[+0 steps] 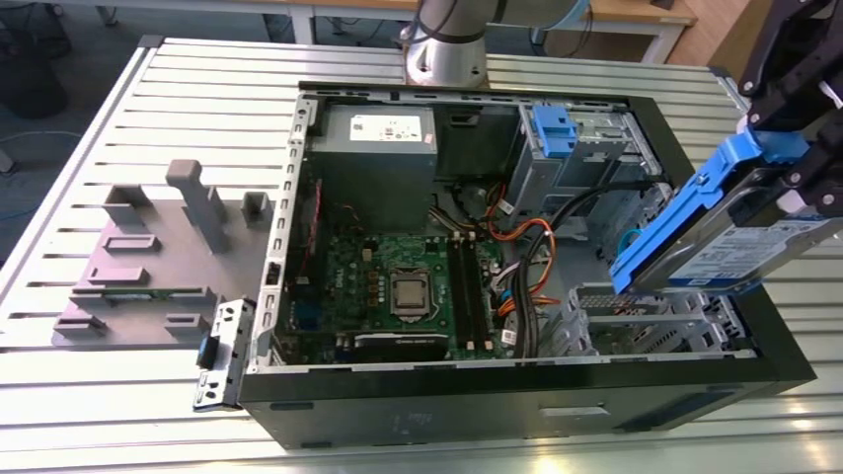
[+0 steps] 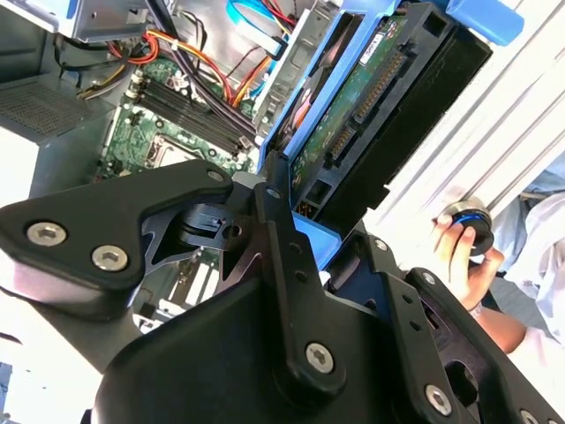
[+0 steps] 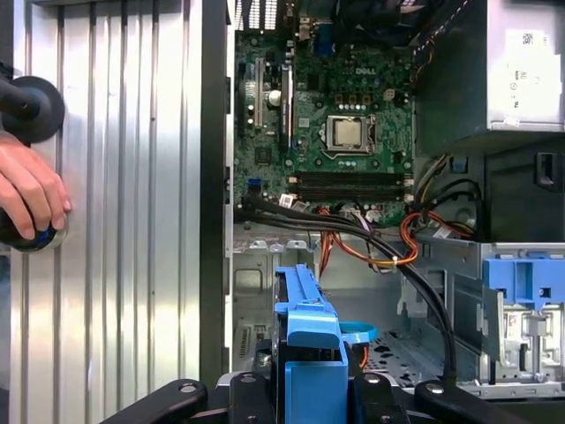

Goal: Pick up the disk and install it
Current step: 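Insert the disk into the insertion slot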

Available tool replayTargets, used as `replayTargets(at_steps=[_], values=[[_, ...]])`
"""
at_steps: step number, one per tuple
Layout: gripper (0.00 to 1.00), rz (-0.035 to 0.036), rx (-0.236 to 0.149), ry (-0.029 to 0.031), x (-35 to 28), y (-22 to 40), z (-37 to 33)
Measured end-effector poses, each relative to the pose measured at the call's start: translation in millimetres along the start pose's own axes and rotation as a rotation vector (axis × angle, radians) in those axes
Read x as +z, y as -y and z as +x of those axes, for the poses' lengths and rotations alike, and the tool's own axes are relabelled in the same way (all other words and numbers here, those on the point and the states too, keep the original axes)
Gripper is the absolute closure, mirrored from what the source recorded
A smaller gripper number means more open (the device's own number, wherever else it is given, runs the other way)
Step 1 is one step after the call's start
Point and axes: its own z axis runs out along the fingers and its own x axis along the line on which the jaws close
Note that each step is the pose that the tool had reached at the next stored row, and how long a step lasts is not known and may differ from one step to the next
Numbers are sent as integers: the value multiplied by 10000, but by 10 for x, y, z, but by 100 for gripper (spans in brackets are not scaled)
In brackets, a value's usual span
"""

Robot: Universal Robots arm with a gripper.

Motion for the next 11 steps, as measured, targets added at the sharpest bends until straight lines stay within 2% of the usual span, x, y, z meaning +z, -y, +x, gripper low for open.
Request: replayTargets(at_steps=[11], values=[[63, 0, 0, 13, 89, -13, -14]])
